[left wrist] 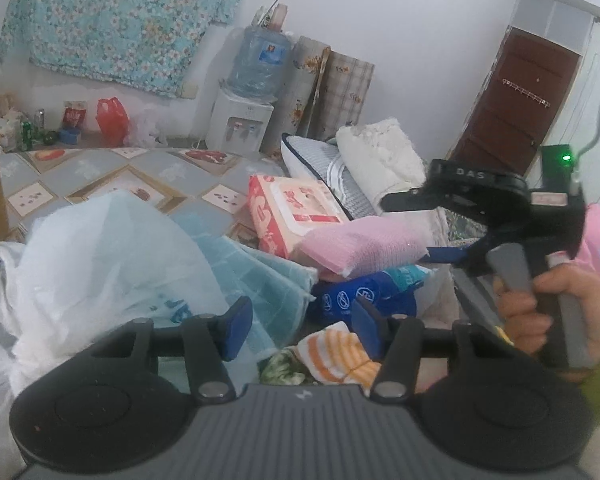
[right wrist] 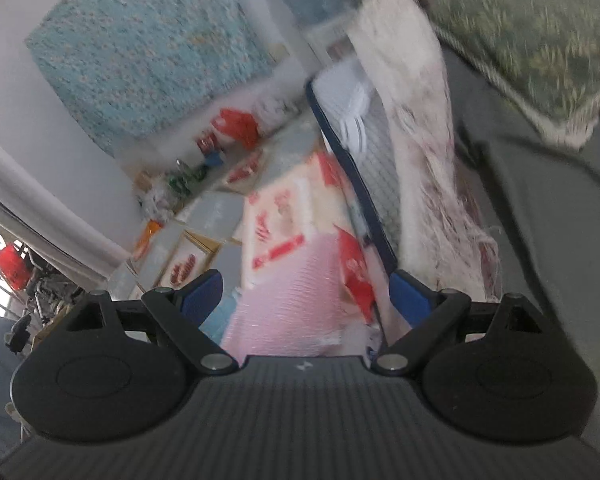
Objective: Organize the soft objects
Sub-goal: 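Grasp the pink sponge pad with the right gripper, then lift the pink sponge pad and carry it toward the cardboard box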
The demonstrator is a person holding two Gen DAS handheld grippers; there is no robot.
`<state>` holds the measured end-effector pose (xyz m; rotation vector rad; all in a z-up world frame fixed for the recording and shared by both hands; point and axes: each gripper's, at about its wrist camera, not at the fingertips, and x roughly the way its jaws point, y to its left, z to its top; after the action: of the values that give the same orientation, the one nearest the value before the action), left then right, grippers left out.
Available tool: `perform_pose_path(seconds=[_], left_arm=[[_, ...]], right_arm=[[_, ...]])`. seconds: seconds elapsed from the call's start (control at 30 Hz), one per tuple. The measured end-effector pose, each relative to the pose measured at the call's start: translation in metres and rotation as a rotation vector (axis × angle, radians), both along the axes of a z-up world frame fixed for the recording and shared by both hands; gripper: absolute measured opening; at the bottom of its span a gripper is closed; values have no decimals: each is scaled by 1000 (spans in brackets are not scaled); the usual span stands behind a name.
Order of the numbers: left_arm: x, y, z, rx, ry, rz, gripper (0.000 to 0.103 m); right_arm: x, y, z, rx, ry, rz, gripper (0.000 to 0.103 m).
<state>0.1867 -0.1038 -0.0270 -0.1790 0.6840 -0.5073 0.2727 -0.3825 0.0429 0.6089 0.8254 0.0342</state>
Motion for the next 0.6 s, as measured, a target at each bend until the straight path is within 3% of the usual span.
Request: perform_pose_path(seconds=[0.03,0.1,0.13,0.37,0.6], left_arm=[[0,-2,-1,6,3,-1,54],[1,-4,-3,16,5,0,53],[1,-5,-3,17,3,0,53],[-2,-12,1,-30,-49,-34,54],[-17,-16,18,-62,-95,-55,54]], right_arm=[[3,0,-6,31,8,11,86],[3,-5,-16,98,15,21,59],[0,-3,-20,121,16,29,40],[-23,-15,-24,316,-108,33,29],[-58,-1,19,320,-197,128,28]])
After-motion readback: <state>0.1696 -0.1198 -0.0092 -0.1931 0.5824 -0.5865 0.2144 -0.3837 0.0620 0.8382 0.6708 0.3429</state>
